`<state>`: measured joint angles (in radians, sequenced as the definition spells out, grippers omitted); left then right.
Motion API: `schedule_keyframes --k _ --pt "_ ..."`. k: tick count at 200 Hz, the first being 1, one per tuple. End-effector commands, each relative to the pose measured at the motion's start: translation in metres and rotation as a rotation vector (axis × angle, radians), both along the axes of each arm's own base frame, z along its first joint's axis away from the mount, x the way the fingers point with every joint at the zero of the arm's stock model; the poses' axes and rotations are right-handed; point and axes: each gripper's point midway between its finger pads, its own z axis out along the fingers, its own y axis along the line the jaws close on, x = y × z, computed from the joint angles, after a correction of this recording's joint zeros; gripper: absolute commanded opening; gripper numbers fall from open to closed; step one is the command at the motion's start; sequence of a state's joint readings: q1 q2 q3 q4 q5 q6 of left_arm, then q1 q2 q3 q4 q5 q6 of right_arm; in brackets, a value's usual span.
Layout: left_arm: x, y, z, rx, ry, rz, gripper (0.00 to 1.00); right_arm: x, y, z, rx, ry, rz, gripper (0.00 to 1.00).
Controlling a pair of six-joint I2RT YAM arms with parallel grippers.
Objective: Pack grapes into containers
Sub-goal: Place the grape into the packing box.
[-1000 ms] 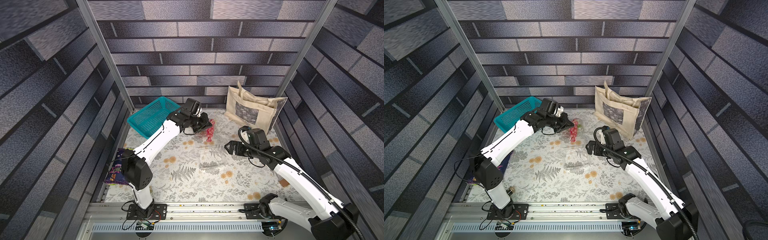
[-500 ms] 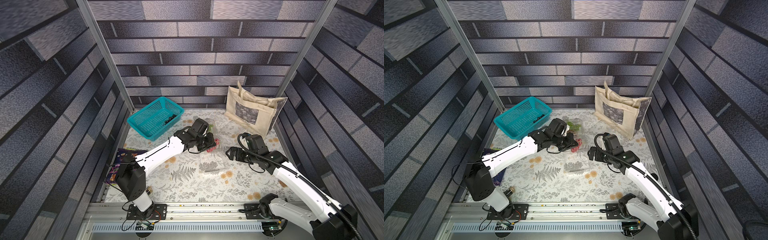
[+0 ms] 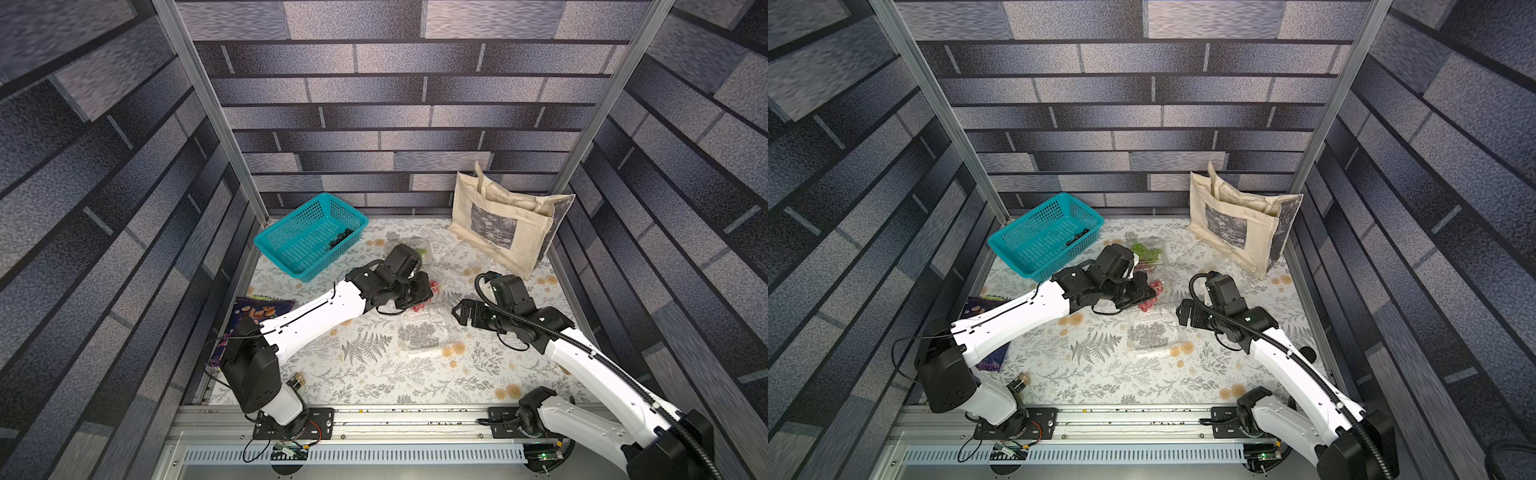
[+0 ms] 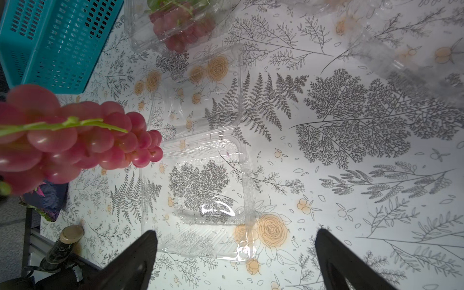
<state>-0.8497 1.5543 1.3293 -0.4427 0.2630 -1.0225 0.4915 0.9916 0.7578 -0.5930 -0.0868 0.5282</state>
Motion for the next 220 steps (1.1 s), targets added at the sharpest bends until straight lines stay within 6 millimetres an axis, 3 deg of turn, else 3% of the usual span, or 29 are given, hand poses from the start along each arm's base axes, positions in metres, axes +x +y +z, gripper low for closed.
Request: schedule_keyframes --k 1,30,73,170,220 --pt "-0.02 0.006 -0.005 0.03 0.027 0.005 0.0 0.001 0.002 0.002 0.022 -0.019 -0.009 1.0" --pt "-0.032 0.011 -0.014 0.048 0.06 0.022 0.0 0.001 0.001 0.0 0.018 -0.021 -0.012 1.0" --pt "-0.043 0.009 -0.044 0.066 0.112 0.016 0.0 0.002 0.002 0.002 0.027 -0.034 -0.011 1.0" --pt "-0.025 -0.007 -0.108 0.099 0.182 -0.014 0.0 -0.01 -0.004 -0.008 0.03 -0.03 -0.015 1.0" --pt "-0.007 -0.013 -0.117 0.049 0.188 -0.006 0.03 -0.009 -0.008 -0.016 0.003 -0.014 -0.031 1.0"
